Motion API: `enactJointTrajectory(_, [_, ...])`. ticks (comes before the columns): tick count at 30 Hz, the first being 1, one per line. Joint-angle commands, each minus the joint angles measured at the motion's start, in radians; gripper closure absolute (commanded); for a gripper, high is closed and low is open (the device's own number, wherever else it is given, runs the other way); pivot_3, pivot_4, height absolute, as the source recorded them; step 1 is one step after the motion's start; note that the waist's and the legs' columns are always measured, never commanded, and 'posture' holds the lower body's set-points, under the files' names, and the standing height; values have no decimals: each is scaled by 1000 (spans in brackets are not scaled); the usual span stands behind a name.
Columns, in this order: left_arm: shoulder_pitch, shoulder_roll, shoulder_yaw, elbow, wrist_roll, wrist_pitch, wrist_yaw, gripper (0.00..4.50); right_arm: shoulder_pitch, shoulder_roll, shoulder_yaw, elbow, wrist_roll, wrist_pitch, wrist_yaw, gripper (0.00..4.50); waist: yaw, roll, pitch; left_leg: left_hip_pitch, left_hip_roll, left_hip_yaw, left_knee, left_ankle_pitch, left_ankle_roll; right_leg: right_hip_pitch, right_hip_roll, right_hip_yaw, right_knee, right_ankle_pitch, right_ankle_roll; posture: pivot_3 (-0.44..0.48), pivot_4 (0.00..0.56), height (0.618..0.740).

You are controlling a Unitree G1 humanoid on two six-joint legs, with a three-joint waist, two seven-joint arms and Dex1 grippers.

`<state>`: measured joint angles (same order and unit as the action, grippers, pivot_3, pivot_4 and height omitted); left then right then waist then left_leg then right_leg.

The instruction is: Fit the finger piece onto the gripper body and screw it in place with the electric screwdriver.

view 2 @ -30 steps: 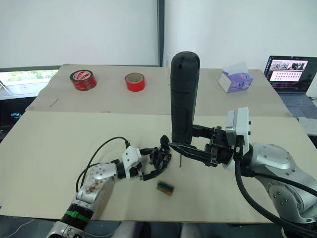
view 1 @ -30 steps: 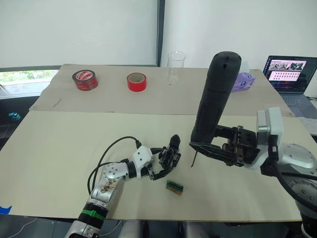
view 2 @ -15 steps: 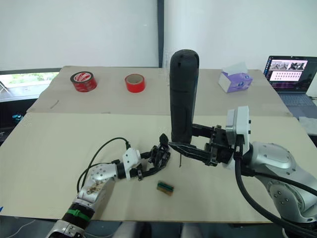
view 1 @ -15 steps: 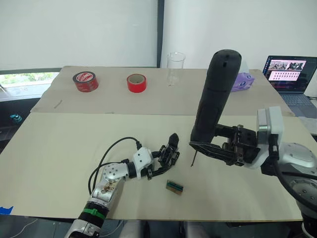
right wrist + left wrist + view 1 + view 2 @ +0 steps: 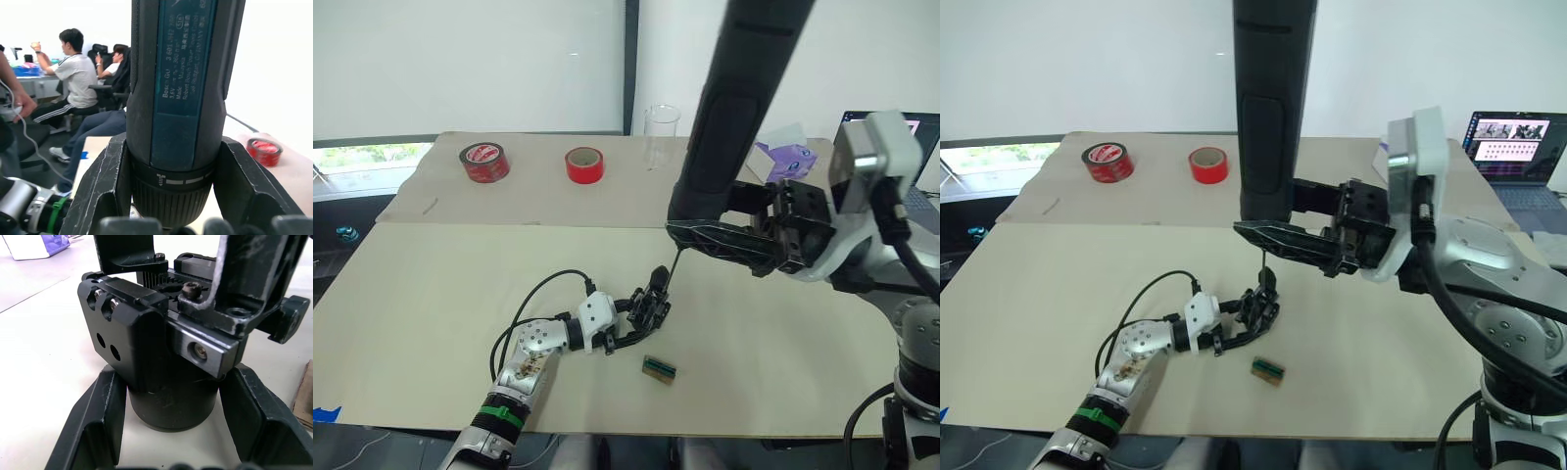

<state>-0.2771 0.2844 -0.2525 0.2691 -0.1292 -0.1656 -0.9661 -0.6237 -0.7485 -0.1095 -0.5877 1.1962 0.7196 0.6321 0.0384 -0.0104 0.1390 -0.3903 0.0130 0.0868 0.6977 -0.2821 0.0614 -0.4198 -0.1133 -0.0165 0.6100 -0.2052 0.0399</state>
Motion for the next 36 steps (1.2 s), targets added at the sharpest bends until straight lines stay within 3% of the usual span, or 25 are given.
enactJointTrajectory(1, [29,13,-34,43,22,110,-4,2242,-63,30,22,18,-16,9,-20,2584,-1,0,0,0,0,0,0,0,0,0,0,0,0,0,0,0,150,740])
enactJointTrajectory(17, [51,65,-40,-207,-5,348,32,2242,-147,181,143,86,-183,23,-21,2584,-24,-4,0,-4,0,-1,-1,0,1,-3,0,-2,0,1,1,0,150,740])
enactJointTrajectory(27, [73,59,-18,-169,-10,234,48,2242,-134,213,175,85,-251,32,13,2584,-28,-4,0,-5,0,-1,-2,0,0,-5,0,-2,-1,2,3,0,150,740])
enactJointTrajectory(36, [75,64,-19,-189,-23,241,50,2242,-117,233,191,80,-279,36,32,2584,-30,-4,0,-5,1,-1,-2,0,0,-5,0,-2,-1,2,3,0,150,740])
